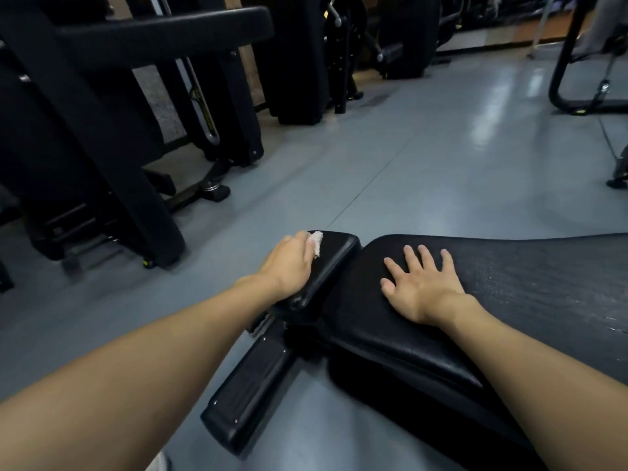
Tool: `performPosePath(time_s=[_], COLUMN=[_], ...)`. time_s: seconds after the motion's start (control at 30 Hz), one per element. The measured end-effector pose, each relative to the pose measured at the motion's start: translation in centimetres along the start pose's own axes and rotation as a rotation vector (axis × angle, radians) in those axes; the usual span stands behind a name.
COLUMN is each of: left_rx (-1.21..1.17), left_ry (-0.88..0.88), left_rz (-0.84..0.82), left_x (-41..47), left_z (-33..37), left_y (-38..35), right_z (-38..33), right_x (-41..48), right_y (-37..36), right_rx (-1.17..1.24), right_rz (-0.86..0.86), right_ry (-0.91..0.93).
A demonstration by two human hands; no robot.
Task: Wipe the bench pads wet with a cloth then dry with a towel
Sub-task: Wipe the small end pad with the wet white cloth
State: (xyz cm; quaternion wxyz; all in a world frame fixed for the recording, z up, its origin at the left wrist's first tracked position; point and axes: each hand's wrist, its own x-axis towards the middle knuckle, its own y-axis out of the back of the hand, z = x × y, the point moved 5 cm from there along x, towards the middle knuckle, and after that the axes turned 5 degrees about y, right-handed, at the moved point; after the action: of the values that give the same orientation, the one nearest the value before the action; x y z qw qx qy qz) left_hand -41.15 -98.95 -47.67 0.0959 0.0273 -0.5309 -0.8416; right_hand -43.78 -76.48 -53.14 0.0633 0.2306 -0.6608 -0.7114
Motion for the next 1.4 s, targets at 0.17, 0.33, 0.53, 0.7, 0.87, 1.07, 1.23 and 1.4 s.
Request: performPosePath(time_s=[0.17,0.33,0.53,0.7,0.87,1.07,1.23,1.4], left_rx=[0.108,0.077,0.078,0.218,0.181,0.125,0.030,-0.040], left_ry=[-0.023,-0.133,-0.320,-0.578,-0.756,-0.730,-0.706,-0.708], left_rz=[-0.232,-0.240,-0.373,-0.453,-0.405,-0.430,-0.440,-0.422], left_x=[3.8,8.6,13.6,15.3,14.9,13.6,13.8,13.9], left_z=[-2.8,-7.0,-10.4,-11.4,-13.7,-17.6,-18.2,-18.2], left_y=[-2.5,-2.4,-4.0,-5.7,-5.5,-5.5,-5.6,-5.7], right_z=[-2.8,-12.0,-16.9,-18.1,-15.6,-12.9,-18.3,-21.1], right_x=[0.7,5.1,12.0,11.6,14.7,18.0,11.8,9.1], right_y=[2.8,4.6,0.0,-2.0,-0.9,-0.3,-1.3,-1.2], right_rx=[-0.169,0.245,0.157,0.018,0.060,0.031,-0.013,-0.075], right_rz=[0.051,0.319,0.195,0.149,0.108,0.098,0.121,0.086], right_ry=[-0.063,0.189,-0.142,-0.268,-0.358,-0.421,-0.342,-0.381])
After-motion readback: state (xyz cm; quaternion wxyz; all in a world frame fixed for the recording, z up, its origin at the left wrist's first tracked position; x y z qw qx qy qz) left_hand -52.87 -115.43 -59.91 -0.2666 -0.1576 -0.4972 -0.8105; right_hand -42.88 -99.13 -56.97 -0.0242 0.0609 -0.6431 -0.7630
